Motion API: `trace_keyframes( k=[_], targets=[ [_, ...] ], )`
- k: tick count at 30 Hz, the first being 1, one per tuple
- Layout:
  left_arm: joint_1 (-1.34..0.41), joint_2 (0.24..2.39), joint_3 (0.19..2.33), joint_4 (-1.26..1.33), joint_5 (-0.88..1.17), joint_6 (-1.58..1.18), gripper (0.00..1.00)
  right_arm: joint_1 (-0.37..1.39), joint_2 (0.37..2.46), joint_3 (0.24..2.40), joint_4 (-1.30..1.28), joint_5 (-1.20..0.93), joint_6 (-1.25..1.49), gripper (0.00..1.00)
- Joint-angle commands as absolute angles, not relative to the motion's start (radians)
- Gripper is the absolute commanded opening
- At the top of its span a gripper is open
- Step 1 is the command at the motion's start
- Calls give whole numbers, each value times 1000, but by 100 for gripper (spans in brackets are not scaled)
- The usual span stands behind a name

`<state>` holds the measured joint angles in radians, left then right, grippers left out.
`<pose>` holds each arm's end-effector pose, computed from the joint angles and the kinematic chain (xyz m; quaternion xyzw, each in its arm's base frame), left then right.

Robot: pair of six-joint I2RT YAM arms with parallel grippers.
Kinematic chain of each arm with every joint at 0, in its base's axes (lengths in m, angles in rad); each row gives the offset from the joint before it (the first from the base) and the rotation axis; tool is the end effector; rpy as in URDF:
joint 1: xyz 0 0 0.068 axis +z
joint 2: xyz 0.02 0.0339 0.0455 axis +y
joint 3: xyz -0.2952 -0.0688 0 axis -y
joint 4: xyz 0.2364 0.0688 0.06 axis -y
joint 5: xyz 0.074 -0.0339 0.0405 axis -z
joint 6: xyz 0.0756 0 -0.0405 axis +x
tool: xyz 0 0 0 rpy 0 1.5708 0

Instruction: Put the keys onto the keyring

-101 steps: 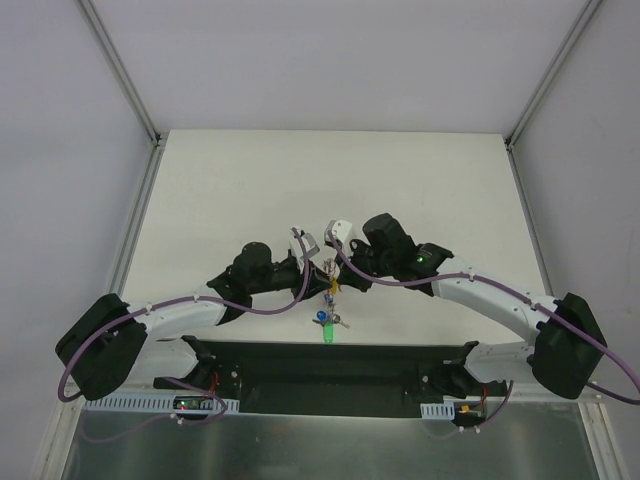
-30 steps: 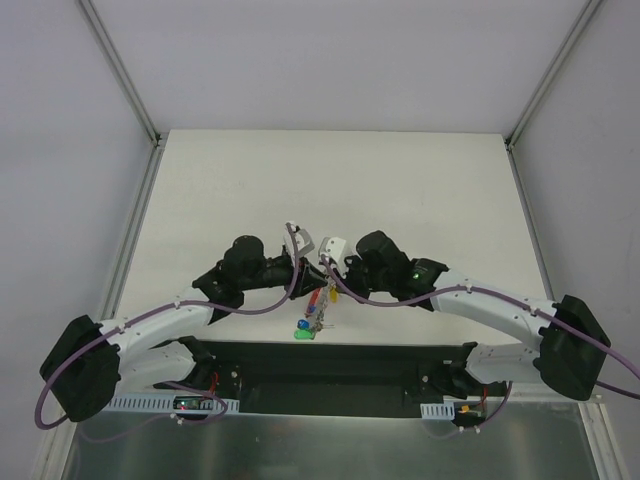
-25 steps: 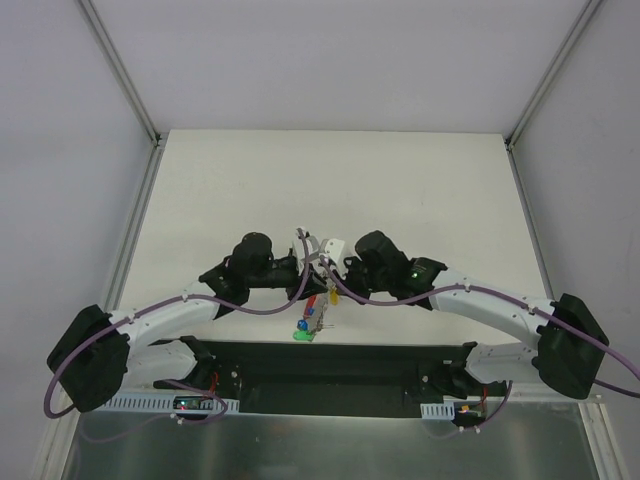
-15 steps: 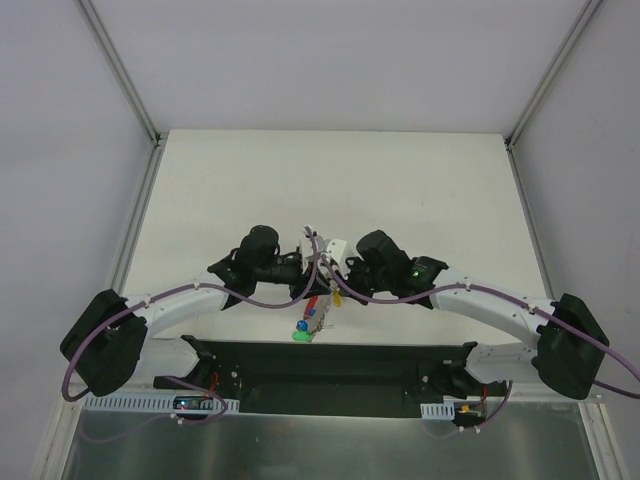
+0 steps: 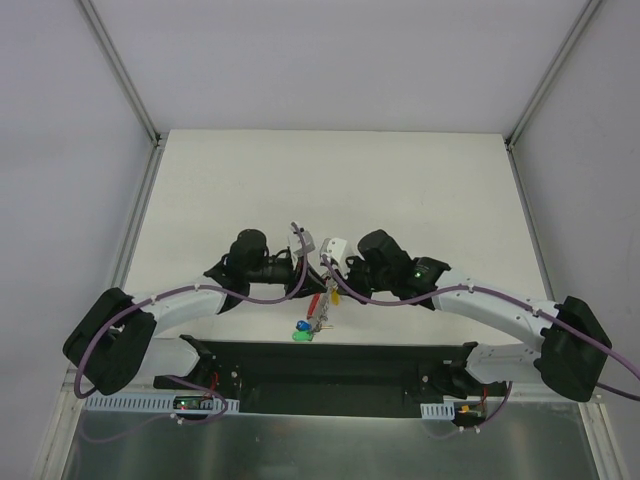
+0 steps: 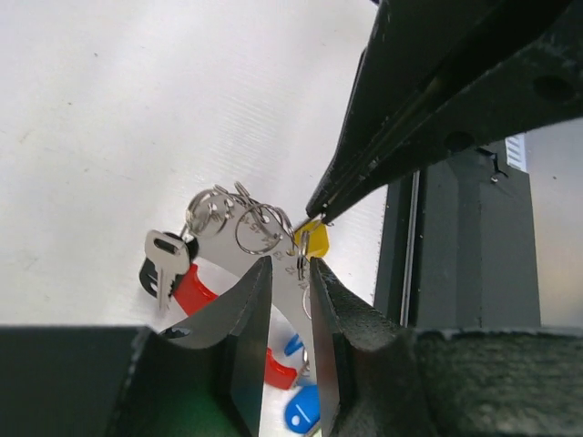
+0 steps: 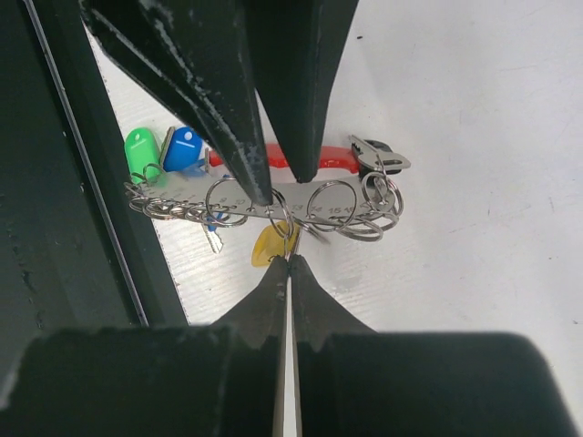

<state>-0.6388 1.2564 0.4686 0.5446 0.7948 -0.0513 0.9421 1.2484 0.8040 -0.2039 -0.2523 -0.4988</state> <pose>0.1775 -0.1991 0.2384 0.4385 0.6261 -0.4790 0.4315 0.1512 0.2400 0.2571 -0.6282 0.6307 0.2070 0.4060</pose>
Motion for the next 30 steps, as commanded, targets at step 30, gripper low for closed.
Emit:
trace_keyframes(
  k=[30],
  targets=[
    [-600,1345,485,799,945,-281,15,939,1219,819,-147,-291,-502,1]
  ],
)
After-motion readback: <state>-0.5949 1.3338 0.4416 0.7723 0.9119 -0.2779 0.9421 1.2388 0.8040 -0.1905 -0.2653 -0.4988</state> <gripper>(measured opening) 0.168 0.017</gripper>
